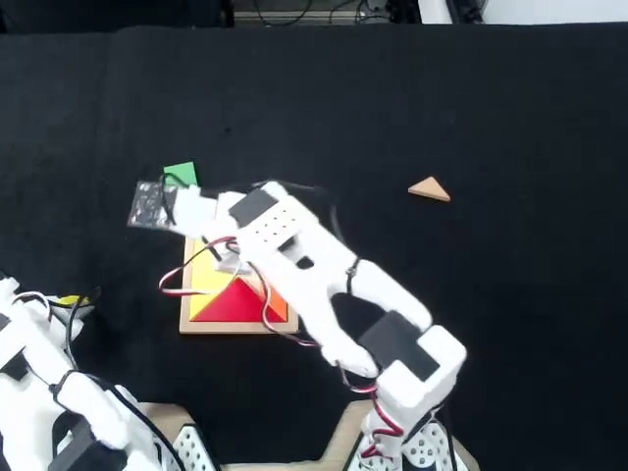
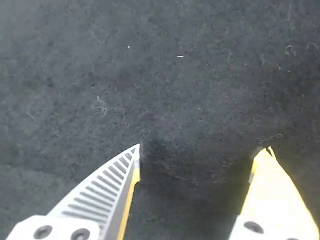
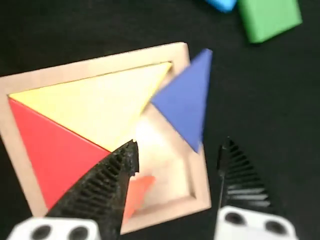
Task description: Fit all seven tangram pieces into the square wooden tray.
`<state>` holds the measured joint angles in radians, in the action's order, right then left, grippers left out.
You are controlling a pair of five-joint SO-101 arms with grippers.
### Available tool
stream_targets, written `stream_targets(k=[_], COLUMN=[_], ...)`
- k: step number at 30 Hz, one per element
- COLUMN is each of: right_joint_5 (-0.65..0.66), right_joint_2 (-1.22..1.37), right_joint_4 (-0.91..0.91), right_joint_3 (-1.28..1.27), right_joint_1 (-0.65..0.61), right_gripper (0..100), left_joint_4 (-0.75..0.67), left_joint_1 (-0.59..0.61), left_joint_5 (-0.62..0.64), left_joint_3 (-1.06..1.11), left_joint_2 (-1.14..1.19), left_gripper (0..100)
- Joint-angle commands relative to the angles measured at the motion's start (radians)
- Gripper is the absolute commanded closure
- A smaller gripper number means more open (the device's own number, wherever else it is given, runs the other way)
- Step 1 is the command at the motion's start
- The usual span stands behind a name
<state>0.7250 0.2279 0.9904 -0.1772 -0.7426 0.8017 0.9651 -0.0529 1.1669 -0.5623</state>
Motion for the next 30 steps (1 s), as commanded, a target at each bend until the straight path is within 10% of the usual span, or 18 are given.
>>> stream_targets(k=[1,30], right_joint_5=[0.037,0.176], right_joint_2=[0.024,0.113], right_joint_4=[-0.023,-0.026], right_joint_3=[0.008,0.153], right_joint_1=[-0.025,0.032], right_gripper=[74.3,74.4], left_joint_4=[-0.012,-0.052], left_joint_1=[0.008,0.007], left_joint_5=[0.011,0.011], left_joint_3=[-0.039,-0.021], left_joint_2=[-0.015,-0.014], left_gripper=[66,66])
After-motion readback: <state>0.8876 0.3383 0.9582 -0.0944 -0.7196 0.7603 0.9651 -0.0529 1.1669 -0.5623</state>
